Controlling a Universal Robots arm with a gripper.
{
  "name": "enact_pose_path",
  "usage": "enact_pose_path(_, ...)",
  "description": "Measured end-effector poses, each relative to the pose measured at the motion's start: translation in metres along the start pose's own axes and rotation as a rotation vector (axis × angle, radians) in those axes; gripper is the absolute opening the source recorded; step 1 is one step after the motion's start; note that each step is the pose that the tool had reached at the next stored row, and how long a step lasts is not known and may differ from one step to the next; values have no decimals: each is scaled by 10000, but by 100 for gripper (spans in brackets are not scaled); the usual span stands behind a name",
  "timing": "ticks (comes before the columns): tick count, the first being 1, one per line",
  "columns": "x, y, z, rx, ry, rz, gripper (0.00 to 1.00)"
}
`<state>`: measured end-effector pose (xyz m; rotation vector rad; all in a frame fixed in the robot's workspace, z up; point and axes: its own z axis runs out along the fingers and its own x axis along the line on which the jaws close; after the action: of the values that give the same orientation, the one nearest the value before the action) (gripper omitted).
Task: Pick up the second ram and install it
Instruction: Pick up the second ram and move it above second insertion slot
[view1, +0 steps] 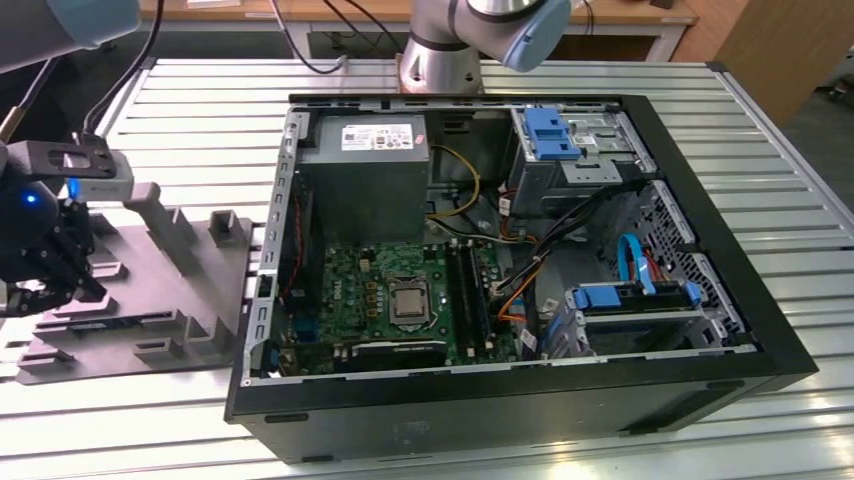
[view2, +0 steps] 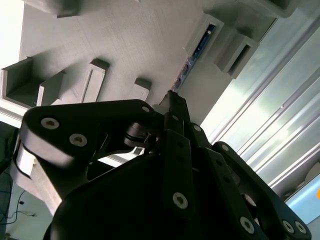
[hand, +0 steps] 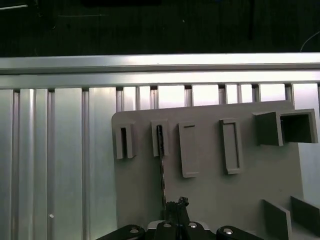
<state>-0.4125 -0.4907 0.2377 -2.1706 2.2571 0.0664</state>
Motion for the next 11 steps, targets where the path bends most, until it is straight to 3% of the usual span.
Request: enact_pose_path(11,70,60,95,-10,7,-419,11)
